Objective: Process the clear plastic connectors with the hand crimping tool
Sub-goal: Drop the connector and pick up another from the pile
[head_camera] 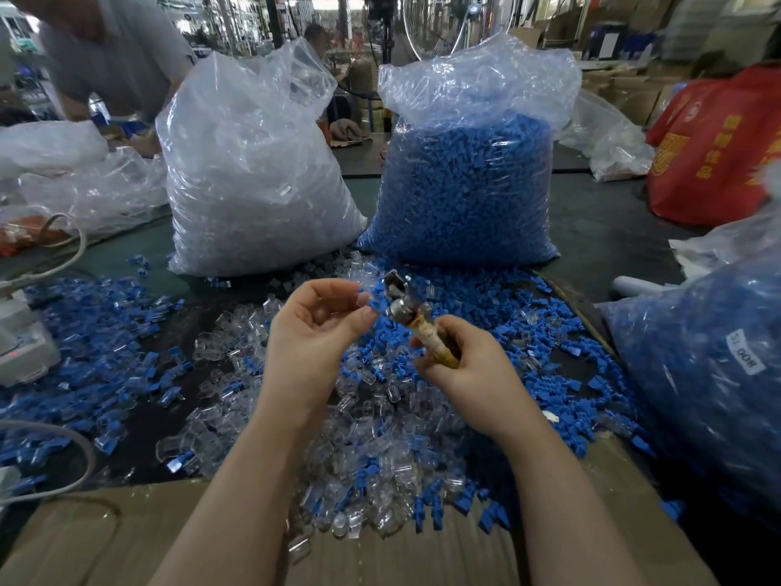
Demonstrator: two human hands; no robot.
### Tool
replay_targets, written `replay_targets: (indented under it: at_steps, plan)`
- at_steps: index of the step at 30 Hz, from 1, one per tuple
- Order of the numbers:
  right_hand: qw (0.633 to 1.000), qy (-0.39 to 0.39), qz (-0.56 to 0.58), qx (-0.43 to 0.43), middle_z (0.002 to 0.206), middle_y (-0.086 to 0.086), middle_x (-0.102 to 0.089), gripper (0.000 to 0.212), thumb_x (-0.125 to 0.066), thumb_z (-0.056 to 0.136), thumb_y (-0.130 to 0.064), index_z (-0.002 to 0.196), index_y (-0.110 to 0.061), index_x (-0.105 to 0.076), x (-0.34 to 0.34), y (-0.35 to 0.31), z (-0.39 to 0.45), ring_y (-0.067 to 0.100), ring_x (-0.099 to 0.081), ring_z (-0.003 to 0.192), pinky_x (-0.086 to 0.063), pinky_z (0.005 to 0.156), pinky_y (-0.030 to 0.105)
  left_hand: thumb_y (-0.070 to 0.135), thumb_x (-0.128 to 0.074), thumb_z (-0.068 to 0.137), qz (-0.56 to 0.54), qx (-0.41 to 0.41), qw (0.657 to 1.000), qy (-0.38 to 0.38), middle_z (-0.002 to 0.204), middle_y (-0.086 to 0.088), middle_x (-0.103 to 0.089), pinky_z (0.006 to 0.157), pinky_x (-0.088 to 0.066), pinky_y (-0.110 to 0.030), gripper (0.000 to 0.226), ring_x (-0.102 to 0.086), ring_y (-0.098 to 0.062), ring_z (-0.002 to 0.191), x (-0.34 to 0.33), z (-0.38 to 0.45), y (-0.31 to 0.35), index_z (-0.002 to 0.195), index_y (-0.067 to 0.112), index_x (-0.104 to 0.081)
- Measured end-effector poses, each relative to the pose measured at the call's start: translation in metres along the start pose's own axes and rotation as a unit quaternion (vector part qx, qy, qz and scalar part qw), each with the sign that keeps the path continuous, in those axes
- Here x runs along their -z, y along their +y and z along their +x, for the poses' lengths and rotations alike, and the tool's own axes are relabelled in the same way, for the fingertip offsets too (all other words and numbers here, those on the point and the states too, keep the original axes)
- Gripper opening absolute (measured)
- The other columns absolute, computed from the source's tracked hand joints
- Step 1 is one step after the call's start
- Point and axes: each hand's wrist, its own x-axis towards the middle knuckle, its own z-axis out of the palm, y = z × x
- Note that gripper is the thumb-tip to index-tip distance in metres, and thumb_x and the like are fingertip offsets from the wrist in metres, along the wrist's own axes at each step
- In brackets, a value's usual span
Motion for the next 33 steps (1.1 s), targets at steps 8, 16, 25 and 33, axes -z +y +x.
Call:
replay_targets:
  at_steps: [8, 16, 25, 33]
  plan:
    - [0.999, -0.035, -0.025, -0.008, 0.074, -0.001, -0.056, 0.011, -0.065, 0.086, -0.019, 0.09, -0.023, -0.055, -0.001, 0.0, 0.0, 0.017, -0.049, 0.06, -0.048, 0.06, 0.048, 0.004, -0.075, 0.07, 0.013, -0.027, 0.999, -0.019, 0.084, 0.003, -0.074, 0.076, -0.055, -0.019, 0.03, -0.07, -0.008, 0.083, 0.005, 0.003, 0.002, 0.097, 0.013, -0.065]
    - [0.997, -0.038, -0.068, -0.002, 0.075, -0.004, -0.053, 0.019, -0.062, 0.085, -0.016, 0.082, -0.029, -0.048, -0.001, -0.002, -0.002, 0.018, -0.049, 0.065, -0.047, 0.063, 0.045, 0.012, -0.076, 0.066, 0.024, -0.021, 0.999, -0.029, 0.087, 0.001, -0.075, 0.076, -0.055, -0.019, 0.035, -0.071, -0.01, 0.086, 0.008, 0.003, 0.002, 0.1, 0.014, -0.066]
    - [0.995, -0.042, -0.086, 0.005, 0.078, 0.0, -0.057, 0.017, -0.061, 0.081, -0.015, 0.089, -0.027, -0.051, -0.002, -0.003, -0.003, 0.024, -0.054, 0.07, -0.048, 0.065, 0.047, 0.015, -0.078, 0.063, 0.027, 0.004, 0.998, -0.052, 0.088, -0.002, -0.077, 0.07, -0.054, -0.016, 0.042, -0.072, -0.01, 0.081, 0.012, 0.003, 0.003, 0.102, 0.012, -0.065]
    - [0.996, -0.052, -0.071, -0.001, 0.077, 0.001, -0.055, 0.021, -0.057, 0.075, -0.019, 0.092, -0.029, -0.049, -0.003, -0.004, -0.003, 0.023, -0.052, 0.067, -0.049, 0.063, 0.047, 0.017, -0.078, 0.062, -0.022, 0.031, 0.998, -0.053, 0.088, -0.002, -0.076, 0.07, -0.055, -0.019, 0.047, -0.072, -0.011, 0.081, 0.013, 0.003, 0.001, 0.106, 0.011, -0.064]
